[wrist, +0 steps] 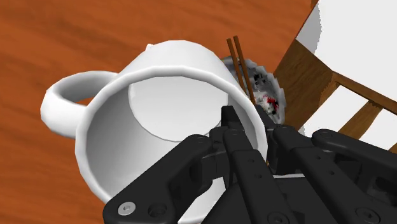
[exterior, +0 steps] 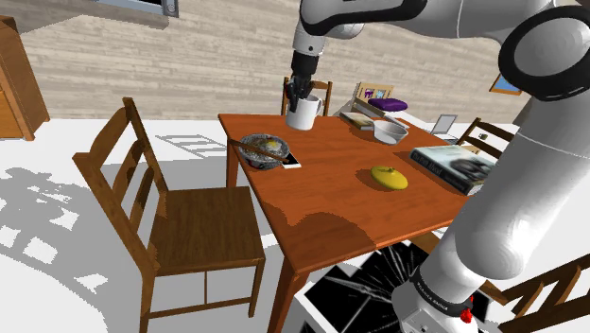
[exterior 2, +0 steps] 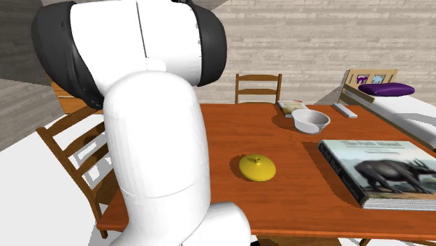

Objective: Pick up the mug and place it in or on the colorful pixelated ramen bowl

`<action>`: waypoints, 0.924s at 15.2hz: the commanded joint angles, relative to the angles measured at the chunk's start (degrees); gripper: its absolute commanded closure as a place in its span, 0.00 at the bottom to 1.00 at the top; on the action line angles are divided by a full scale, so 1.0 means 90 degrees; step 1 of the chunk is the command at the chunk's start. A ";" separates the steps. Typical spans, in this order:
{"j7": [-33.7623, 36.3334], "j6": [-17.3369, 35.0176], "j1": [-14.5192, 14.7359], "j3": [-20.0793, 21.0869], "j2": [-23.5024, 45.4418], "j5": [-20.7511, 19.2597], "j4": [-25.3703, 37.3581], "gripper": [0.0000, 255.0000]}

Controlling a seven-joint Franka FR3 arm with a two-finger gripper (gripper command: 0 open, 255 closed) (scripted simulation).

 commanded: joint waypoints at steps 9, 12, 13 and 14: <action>0.0545 -0.0617 0.0317 0.0220 0.1902 -0.0022 0.2522 1.00; 0.0546 -0.0347 0.0317 0.0220 0.1875 -0.0022 0.2225 1.00; 0.0546 -0.0258 0.0317 0.0220 0.1870 -0.0022 0.2131 1.00; 0.0546 -0.0171 0.0317 0.0220 0.1866 -0.0023 0.2039 1.00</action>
